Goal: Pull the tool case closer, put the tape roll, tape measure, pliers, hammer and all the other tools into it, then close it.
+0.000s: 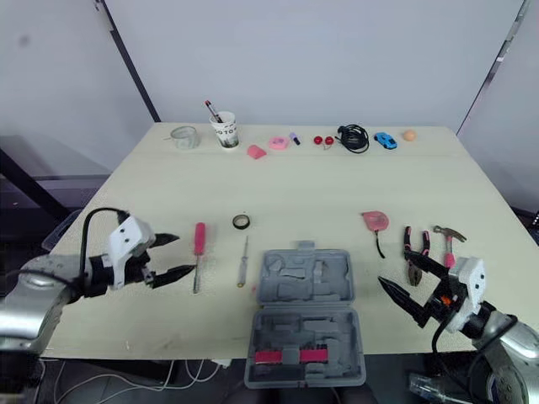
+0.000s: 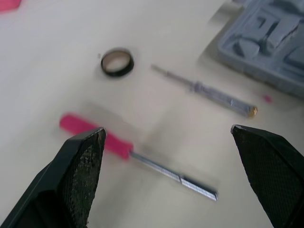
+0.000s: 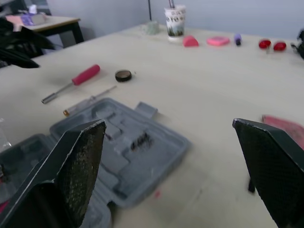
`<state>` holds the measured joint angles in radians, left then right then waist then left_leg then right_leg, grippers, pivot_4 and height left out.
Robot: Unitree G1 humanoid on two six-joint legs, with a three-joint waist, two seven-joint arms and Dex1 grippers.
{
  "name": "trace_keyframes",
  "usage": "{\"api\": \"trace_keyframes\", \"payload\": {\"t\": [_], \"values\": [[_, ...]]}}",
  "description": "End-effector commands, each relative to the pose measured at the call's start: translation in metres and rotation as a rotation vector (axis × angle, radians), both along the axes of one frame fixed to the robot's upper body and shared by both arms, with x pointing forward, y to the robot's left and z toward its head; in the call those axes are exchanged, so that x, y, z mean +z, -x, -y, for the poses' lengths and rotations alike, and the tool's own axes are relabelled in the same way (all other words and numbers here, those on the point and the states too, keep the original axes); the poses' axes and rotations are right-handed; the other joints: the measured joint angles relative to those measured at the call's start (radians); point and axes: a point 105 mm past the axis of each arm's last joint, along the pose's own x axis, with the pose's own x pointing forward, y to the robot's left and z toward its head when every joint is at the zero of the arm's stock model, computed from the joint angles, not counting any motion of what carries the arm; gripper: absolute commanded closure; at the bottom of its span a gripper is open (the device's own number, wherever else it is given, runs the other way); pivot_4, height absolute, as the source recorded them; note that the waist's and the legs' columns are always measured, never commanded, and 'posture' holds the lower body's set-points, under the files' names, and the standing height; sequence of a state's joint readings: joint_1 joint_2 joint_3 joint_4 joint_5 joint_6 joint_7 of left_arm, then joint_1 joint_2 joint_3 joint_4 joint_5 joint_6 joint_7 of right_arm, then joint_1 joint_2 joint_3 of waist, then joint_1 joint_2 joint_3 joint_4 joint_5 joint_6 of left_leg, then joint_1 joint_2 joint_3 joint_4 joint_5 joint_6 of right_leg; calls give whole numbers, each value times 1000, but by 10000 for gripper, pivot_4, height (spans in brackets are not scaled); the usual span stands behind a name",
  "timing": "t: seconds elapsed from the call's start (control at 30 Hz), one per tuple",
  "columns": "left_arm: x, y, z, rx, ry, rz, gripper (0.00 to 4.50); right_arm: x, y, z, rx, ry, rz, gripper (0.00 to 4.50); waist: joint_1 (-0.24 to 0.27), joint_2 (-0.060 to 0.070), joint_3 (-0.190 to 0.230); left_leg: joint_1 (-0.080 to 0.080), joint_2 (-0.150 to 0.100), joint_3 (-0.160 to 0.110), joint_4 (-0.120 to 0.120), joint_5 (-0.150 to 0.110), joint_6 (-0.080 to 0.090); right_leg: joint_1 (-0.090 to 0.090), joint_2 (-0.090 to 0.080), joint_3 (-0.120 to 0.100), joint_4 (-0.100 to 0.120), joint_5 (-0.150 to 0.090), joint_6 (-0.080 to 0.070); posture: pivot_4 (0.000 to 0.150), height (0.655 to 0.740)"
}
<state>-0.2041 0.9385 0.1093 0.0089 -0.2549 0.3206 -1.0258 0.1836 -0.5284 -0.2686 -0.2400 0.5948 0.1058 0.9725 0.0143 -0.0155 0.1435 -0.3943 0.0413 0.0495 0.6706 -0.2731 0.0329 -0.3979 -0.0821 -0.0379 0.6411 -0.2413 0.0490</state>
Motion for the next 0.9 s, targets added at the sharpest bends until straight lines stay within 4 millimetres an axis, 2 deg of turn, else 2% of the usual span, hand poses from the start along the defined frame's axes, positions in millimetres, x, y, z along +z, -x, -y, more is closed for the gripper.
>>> {"api": "trace_keyframes", "payload": {"t": [0.03,0.27,0.53,0.63,0.9], "values": [[10,-10,1,-32,-100,-7,202,10,-2,-8,47,-4,47,0,-1,0,0,0,0,0,0,0,0,0,0,0,0,1,3,1500,7400],[16,-37,14,-118,-300,-50,202,14,-7,-27,108,-11,77,0,0,0,1,-1,0,2,0,0,0,0,2,1,0,1,3,1500,7400],[14,-68,37,-201,-433,-63,202,22,-13,-39,131,-9,94,0,1,-2,2,-3,0,1,2,0,0,0,10,10,0,1,3,1500,7400],[15,-75,44,-225,-472,-77,202,26,-14,-41,133,-7,97,0,0,-3,2,-3,0,1,2,0,0,0,11,11,0,1,3,1500,7400],[10,-87,61,-405,-748,-172,202,32,-15,-48,135,-4,107,0,1,-4,3,-3,0,1,2,0,0,0,11,12,0,1,3,1500,7400]]}}
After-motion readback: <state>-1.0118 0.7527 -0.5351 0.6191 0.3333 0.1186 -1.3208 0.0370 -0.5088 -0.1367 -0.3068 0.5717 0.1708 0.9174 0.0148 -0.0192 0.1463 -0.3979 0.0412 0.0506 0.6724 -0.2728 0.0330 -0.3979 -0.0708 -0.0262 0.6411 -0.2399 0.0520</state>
